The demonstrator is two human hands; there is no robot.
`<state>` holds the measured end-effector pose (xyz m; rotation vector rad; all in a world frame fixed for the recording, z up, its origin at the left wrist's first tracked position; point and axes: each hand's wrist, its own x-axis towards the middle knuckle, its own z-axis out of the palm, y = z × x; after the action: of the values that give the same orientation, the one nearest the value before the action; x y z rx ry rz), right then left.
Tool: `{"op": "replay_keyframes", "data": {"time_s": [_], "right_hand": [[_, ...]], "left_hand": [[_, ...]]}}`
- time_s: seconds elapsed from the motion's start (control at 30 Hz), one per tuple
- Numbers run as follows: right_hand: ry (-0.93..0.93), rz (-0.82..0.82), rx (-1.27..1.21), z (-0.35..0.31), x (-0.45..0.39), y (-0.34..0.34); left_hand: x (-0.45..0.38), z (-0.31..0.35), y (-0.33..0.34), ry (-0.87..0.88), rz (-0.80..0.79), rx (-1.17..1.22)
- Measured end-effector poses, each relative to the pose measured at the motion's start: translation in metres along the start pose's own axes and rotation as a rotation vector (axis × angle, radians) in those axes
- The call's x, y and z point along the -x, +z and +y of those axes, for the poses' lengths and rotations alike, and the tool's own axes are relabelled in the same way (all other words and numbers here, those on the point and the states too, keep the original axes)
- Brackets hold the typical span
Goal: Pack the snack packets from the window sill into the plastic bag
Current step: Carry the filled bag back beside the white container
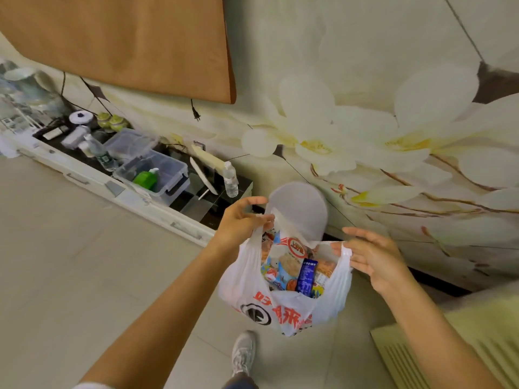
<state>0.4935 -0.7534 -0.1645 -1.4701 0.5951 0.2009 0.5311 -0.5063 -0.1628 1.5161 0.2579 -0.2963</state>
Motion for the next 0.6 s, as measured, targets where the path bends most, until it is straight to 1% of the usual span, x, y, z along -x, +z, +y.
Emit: {"op": "replay_keyframes", "data": {"time_s": [0.17,0.33,0.5,0.6], "right_hand": [[0.067,0.146,-0.016,-0.005,-0.072,0.032],[0.150,0.235,-0.019,-0.002,-0.153,0.049],[0.226,0.223,-0.010,-0.002,-0.230,0.058],[0.254,0.204,-0.001,0.003,-0.273,0.065]], "left_hand": [[-0.100,0.010,-0.015,-0.103,-0.125,-0.022],[-0.192,0.006,-0.016,-0.158,-0.080,-0.025],[-0.272,-0.002,-0.007,-0.214,-0.031,-0.105],[-0.320,-0.020,0.000,-0.265,-0.028,-0.134]]}}
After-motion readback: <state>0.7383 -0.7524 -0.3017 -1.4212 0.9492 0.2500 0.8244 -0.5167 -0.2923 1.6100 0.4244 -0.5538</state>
